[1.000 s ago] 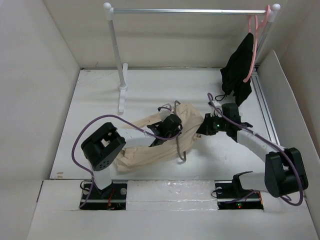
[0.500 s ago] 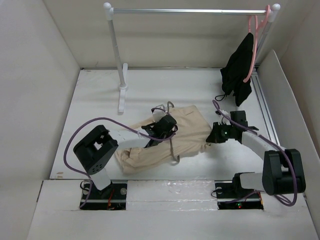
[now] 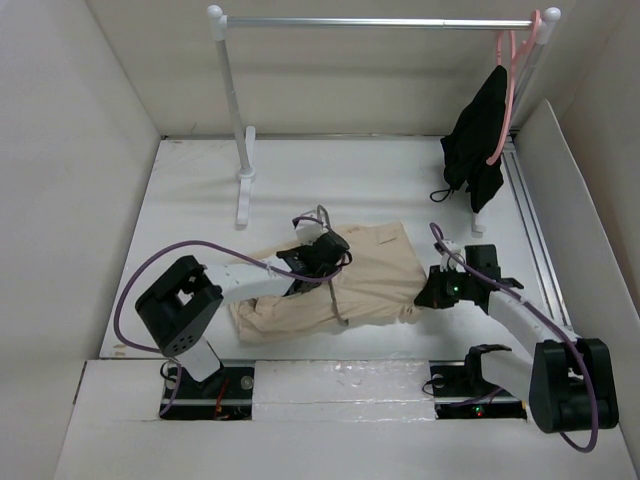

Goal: Place the trousers on the hanger
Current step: Place the trousers on the hanger, then place the hanger at the clothesline.

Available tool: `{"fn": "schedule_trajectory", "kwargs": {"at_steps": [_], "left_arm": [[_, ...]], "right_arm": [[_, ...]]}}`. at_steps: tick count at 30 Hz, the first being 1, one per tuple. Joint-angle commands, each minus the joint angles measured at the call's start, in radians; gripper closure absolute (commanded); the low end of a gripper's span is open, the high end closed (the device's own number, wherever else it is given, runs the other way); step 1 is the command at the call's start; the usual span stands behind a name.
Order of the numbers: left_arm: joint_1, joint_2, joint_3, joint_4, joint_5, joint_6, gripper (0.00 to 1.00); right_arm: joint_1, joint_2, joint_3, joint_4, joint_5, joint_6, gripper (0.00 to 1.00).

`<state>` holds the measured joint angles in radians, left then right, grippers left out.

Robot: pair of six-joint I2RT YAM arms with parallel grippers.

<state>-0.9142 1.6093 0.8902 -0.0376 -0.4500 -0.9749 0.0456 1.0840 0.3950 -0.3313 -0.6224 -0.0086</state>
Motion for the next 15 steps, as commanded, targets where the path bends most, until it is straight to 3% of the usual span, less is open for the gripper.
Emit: {"fn": "schedule_trajectory", "kwargs": {"at_steps": [1,11,12,15], "left_arm": [[0.018,-0.049,-0.025,-0.125,-0.079,0.015,1.00],[-0.051,-0.080,0.067,-0.186,-0.102,0.067,1.00],[-0.051,-0.078,0.082,-0.191,-0.095,0.071,1.00],[-0.077,-0.078,0.121,-0.237,-0.079,0.061,1.00]], "right_arm": [[-0.012,-0.016,-0.013,-0.031,0.019,-0.022,1.00],[-0.012,-0.004,0.030,-0.043,0.009,-0.036,0.99],[-0.012,-0.004,0.036,-0.052,0.010,-0.039,0.95],[-0.012,-0.007,0.090,-0.106,0.003,-0.060,0.60]]}}
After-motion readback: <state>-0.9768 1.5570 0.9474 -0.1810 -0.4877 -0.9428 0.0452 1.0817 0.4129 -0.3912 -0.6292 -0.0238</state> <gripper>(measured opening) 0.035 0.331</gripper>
